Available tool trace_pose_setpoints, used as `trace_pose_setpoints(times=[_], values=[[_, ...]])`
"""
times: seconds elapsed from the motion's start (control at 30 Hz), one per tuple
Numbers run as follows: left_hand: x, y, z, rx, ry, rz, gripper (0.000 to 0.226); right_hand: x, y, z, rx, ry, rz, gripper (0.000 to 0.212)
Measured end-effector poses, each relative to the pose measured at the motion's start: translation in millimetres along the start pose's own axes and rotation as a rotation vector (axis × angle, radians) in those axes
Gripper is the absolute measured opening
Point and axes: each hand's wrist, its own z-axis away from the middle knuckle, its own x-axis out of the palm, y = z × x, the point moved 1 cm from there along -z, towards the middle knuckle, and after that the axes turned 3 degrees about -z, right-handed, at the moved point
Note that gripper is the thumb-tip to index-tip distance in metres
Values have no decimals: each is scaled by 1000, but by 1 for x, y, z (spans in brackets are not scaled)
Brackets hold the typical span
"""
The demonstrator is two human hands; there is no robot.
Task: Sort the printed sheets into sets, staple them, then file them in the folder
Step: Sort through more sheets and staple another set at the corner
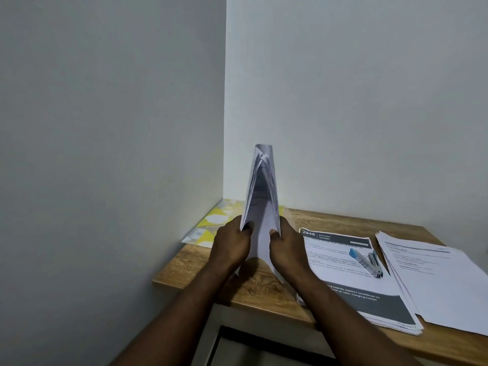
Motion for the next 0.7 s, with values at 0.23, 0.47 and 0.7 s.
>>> trace_pose_setpoints(times=[0.23, 0.47, 0.7], values=[[-3, 20, 1, 71, 113, -62, 32, -7, -15, -12, 52, 21, -82, 47], [15, 14, 20, 45, 47, -56, 39, 13, 0, 1, 122, -5, -218, 26], [27, 6, 28, 41, -12, -125, 25, 17, 11, 9, 129, -24, -207, 27]])
